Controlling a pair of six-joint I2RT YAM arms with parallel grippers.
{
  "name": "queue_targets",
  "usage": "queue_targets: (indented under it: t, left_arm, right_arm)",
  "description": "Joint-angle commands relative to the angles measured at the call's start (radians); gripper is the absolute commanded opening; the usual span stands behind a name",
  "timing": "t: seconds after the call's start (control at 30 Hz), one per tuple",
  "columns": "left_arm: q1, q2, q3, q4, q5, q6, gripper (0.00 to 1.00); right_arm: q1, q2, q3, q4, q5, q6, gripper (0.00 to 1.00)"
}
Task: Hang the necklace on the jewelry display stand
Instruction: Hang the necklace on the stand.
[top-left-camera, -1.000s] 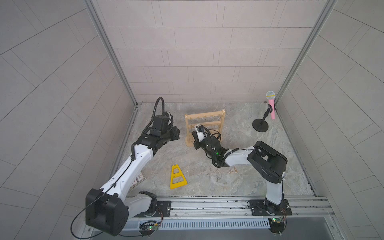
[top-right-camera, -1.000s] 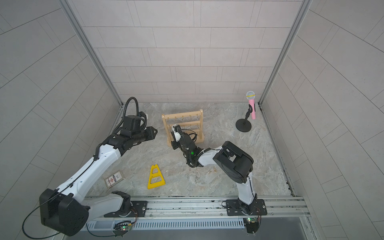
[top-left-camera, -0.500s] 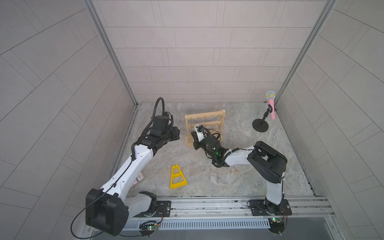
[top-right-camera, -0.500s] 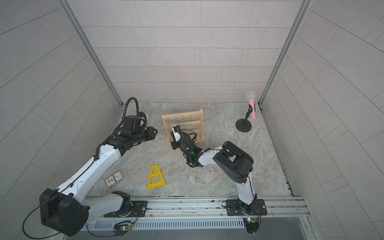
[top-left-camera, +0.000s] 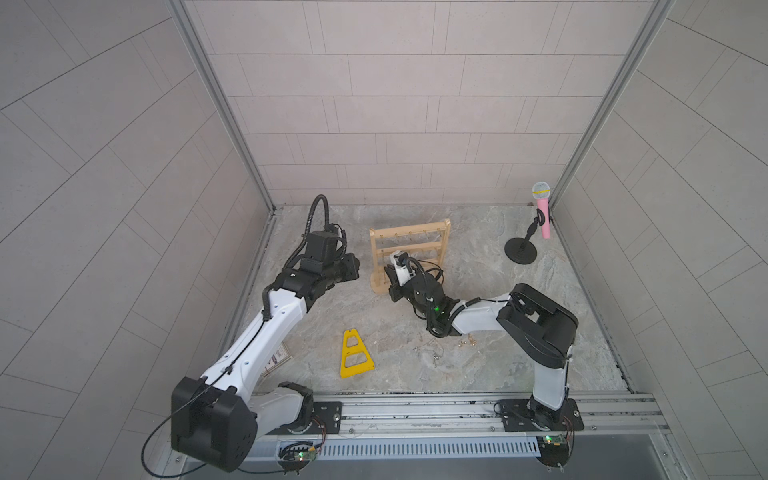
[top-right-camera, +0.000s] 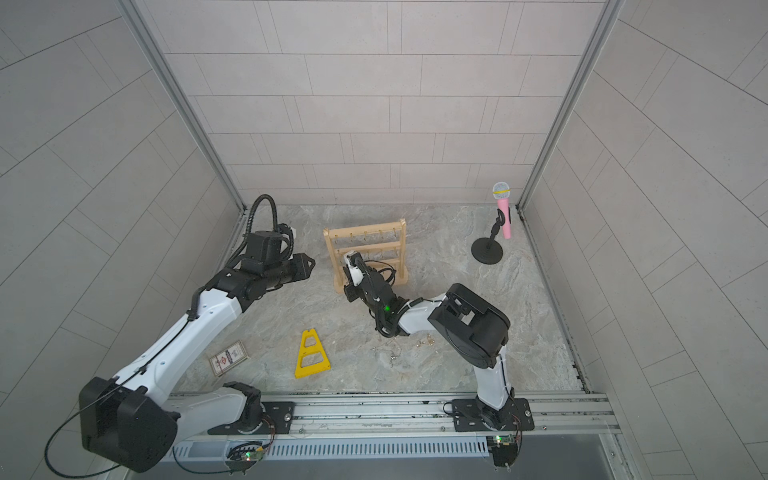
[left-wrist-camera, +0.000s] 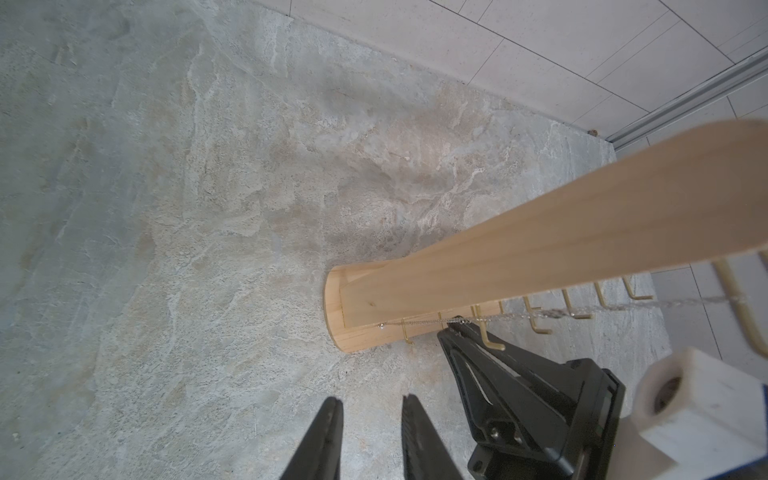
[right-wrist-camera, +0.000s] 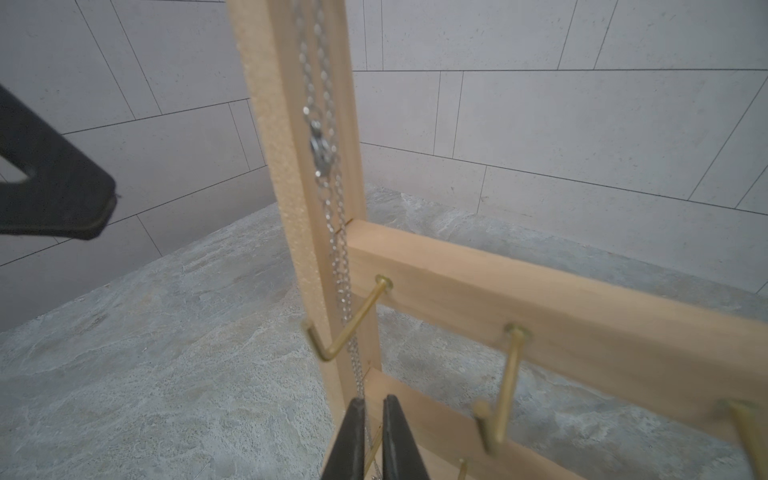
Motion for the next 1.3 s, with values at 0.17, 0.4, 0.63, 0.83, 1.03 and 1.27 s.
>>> queue_targets:
  t: [0.17, 0.4, 0.63, 0.83, 1.03, 1.27]
  left_arm:
    - [0.007, -0.003, -0.013, 0.014, -0.002, -0.004, 0.29]
    - [0.007, -0.003, -0.012, 0.013, -0.003, -0.002, 0.29]
    - [0.006, -0.004, -0.012, 0.011, -0.004, -0.001, 0.29]
    - [0.007, -0.003, -0.011, 0.011, -0.004, 0.001, 0.29]
    - [0.007, 0.0, -0.011, 0.011, -0.006, 0.001, 0.29]
    - [0.007, 0.001, -0.011, 0.013, -0.005, 0.001, 0.29]
  right_arm:
    - [0.004, -0.009, 0.038, 0.0, -0.006, -0.019, 0.13]
    - [0.004, 0.005, 0.062, -0.006, -0.018, -0.017, 0.13]
    - [0.004, 0.009, 0.066, -0.01, -0.014, -0.016, 0.12]
    - [0.003, 0.016, 0.073, -0.014, -0.001, -0.016, 0.11]
    - [0.001, 0.012, 0.066, -0.013, 0.006, -0.017, 0.11]
    - [0.002, -0.008, 0.029, 0.007, 0.005, -0.022, 0.15]
